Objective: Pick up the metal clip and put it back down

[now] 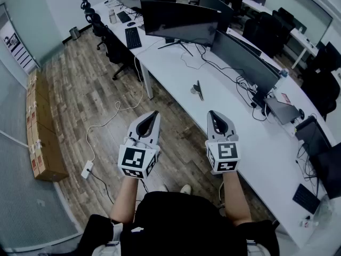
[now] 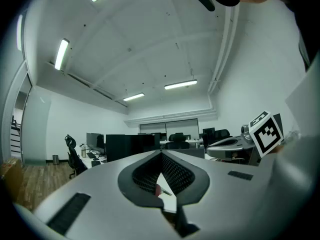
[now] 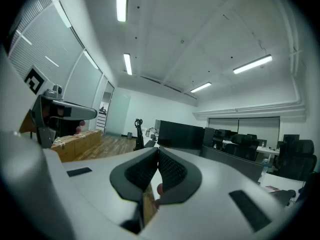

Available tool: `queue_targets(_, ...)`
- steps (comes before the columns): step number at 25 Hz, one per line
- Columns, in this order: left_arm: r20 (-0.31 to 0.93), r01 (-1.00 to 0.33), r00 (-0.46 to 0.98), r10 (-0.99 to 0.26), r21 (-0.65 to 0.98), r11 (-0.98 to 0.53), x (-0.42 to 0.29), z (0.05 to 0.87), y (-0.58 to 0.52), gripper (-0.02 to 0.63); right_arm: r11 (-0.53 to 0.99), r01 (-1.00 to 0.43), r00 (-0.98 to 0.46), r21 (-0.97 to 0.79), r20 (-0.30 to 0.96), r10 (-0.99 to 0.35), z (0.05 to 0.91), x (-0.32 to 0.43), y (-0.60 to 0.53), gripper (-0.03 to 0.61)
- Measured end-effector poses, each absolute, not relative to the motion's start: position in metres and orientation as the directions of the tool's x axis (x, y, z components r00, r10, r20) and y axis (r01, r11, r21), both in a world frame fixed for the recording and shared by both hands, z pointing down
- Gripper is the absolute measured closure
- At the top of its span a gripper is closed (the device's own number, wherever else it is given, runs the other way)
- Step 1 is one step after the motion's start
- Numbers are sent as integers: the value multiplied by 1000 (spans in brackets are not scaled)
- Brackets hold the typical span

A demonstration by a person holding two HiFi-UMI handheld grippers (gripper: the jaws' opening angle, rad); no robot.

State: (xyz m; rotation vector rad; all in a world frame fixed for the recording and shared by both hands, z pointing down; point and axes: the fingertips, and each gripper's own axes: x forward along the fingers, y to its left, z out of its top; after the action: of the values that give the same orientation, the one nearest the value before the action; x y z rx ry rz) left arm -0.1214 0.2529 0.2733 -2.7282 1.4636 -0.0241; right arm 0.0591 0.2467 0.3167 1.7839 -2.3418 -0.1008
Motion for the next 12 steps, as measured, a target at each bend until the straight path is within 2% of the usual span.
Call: queue_targets(12,1,-840,541,-841,-51,-540,-100,279,257,604,294,-946,-279,132,123,-952,325,78,250,554)
